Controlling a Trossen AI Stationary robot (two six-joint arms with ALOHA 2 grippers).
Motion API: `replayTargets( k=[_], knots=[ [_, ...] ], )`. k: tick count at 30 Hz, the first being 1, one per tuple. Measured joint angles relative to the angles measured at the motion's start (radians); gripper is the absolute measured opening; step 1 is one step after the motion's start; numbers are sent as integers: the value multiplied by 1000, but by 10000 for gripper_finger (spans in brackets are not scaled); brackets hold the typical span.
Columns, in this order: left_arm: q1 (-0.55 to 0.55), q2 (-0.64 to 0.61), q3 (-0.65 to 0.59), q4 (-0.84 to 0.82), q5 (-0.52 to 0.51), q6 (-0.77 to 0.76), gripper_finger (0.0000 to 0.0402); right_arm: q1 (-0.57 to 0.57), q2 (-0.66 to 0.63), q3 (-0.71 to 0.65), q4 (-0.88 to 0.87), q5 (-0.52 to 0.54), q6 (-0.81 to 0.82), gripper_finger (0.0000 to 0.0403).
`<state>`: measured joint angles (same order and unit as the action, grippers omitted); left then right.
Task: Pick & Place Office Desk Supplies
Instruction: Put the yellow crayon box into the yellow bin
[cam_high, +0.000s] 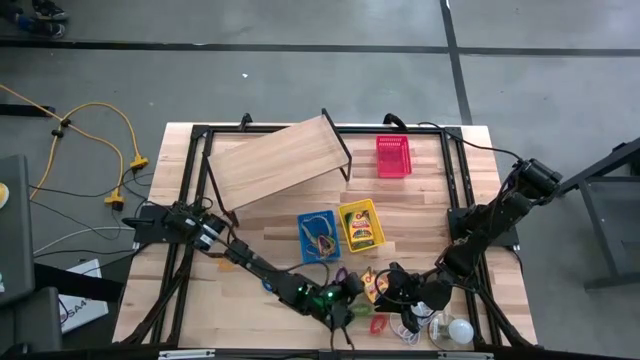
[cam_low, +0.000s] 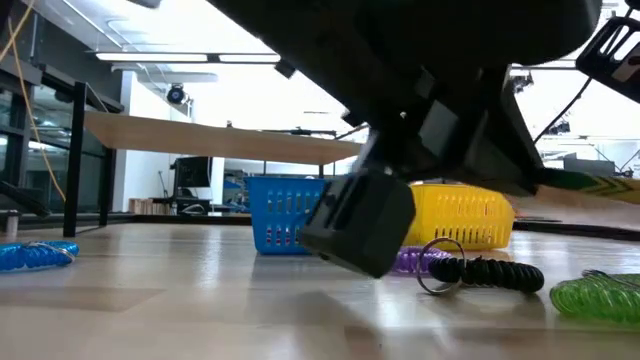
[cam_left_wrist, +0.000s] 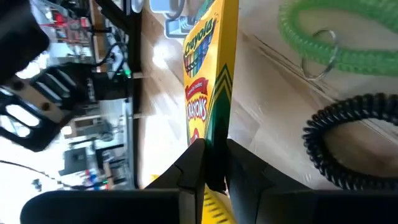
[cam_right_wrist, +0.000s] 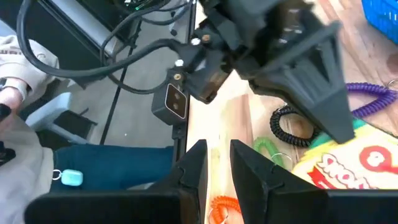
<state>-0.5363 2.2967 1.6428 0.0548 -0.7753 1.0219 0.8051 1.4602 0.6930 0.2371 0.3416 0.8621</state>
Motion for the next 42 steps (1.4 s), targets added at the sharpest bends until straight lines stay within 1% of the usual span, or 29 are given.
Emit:
replayTargets(
  k=[6,11,15,18,21,23,25,28,32,37,42],
  knots=[
    [-43,-31,2,-5,-73,3,45,-9,-6,0,-1,24,7,58],
    [-71,-62,2,-29,-93,-42,45,-21,-57,0,-15,26,2,58],
    [-92,-73,3,-31,-129,-33,45,-22,-130,0,-124,30,27,58],
    [-109,-73,3,-35,-149,-5,45,-23,-172,1,-226,32,95,57],
    [-121,-73,3,-28,-169,14,45,-22,-188,1,-280,23,158,57],
    [-128,-73,3,-4,-187,48,45,-23,-189,1,-297,-4,200,57],
    [-135,-73,3,46,-210,99,45,-29,-189,1,-293,-52,236,57],
    [-141,-73,5,106,-212,160,45,-36,-189,1,-291,-97,279,57],
    [-145,-73,5,137,-214,192,45,-40,-189,1,-264,-144,311,57],
    [-153,-73,5,166,-226,242,45,-40,-189,1,-261,-183,343,57],
    [-161,-72,5,212,-227,251,45,-40,-189,1,-261,-197,362,57]
  ],
)
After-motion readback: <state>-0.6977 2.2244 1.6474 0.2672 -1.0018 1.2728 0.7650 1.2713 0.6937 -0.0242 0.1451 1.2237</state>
